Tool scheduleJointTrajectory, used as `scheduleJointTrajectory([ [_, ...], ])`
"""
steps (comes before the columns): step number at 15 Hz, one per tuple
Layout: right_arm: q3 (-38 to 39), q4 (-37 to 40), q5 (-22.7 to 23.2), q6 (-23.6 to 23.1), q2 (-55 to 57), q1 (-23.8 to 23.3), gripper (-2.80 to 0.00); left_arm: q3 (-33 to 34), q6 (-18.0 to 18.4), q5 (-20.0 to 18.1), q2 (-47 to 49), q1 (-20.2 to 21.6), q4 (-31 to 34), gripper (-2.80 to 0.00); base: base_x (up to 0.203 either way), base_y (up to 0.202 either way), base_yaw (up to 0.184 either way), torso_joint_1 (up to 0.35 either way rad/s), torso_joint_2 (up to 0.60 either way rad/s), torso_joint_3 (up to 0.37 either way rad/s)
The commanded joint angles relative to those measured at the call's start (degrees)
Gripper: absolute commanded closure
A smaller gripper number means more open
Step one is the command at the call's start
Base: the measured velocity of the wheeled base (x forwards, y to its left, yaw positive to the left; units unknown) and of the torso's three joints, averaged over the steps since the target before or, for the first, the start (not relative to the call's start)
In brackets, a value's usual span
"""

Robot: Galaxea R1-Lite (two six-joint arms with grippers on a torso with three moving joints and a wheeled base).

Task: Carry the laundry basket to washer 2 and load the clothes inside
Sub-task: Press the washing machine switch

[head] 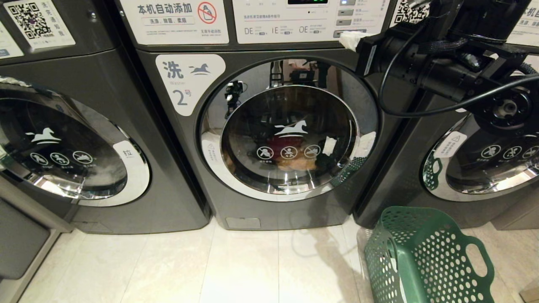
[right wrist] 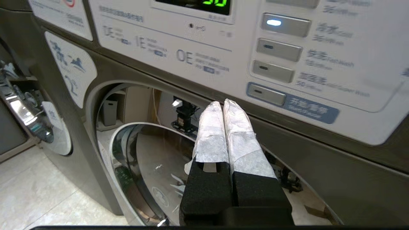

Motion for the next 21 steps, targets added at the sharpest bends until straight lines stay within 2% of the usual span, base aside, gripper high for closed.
scheduleJointTrajectory([
  [1, -0.5, -1.1, 0.0, -0.1, 1.1, -0.3, 0.0, 0.0, 0.0, 0.0, 0.1, 0.0, 0.0, 0.0, 0.0, 0.0, 0.0, 0.0, 0.0, 0.0],
  [7, -7.7, -0.9, -0.5, -0.1, 5.2, -0.8, 0.0, 0.0, 0.0, 0.0, 0.1, 0.0, 0.0, 0.0, 0.0, 0.0, 0.0, 0.0, 0.0, 0.0],
  [15, -9.3, -0.8, -0.5, -0.2, 7.3, -1.0, 0.0, 0.0, 0.0, 0.0, 0.1, 0.0, 0.1, 0.0, 0.0, 0.0, 0.0, 0.0, 0.0, 0.0],
  [21, -13.5, -0.6, -1.1, -0.4, 9.8, -1.2, 0.0, 0.0, 0.0, 0.0, 0.1, 0.0, 0.0, 0.0, 0.0, 0.0, 0.0, 0.0, 0.0, 0.0],
])
